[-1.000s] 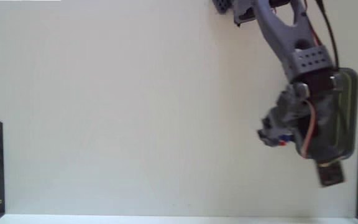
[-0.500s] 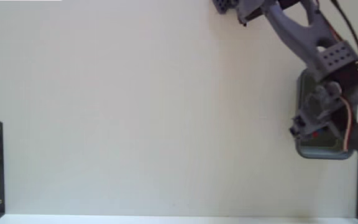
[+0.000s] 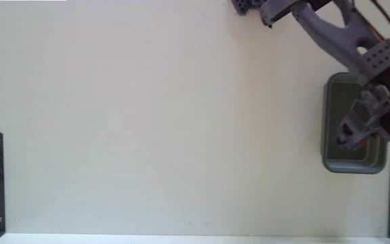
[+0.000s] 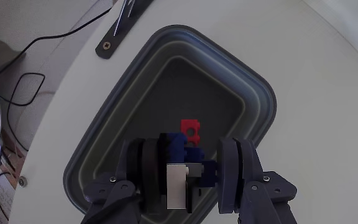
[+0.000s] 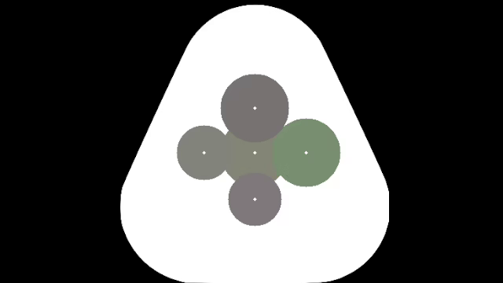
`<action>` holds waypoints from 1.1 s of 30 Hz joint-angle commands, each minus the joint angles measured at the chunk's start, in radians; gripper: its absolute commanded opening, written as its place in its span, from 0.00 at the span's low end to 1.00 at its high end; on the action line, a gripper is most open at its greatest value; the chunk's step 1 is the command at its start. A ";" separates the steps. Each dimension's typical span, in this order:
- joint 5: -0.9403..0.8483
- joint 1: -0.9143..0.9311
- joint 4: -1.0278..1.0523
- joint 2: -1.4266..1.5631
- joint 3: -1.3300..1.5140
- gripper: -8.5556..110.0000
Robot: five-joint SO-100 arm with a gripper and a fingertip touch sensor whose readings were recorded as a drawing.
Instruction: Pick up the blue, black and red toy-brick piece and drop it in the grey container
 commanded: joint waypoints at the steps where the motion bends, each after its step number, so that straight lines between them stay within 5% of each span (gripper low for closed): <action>1: 0.005 -0.019 -0.014 0.023 -0.034 0.43; 19: 0.005 -0.019 -0.014 0.023 -0.034 0.43; 20: 0.005 -0.019 -0.014 0.023 -0.034 1.00; 33: 0.005 -0.019 -0.014 0.023 -0.034 1.00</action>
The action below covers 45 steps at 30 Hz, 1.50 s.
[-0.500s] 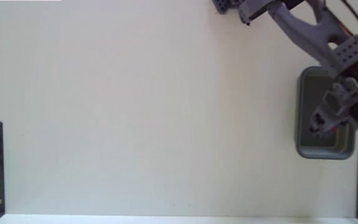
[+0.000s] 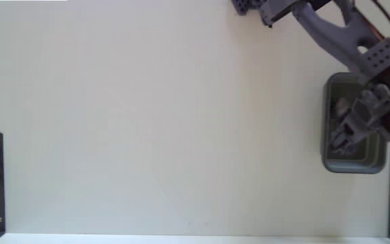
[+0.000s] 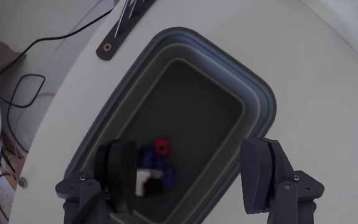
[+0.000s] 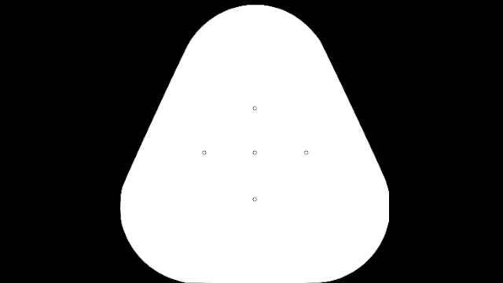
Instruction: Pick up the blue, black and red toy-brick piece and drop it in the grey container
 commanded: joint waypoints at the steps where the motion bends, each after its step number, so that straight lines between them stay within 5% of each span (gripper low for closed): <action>1: 0.005 -0.019 -0.011 0.023 -0.034 1.00; 45: 0.005 0.064 -0.011 0.132 0.074 1.00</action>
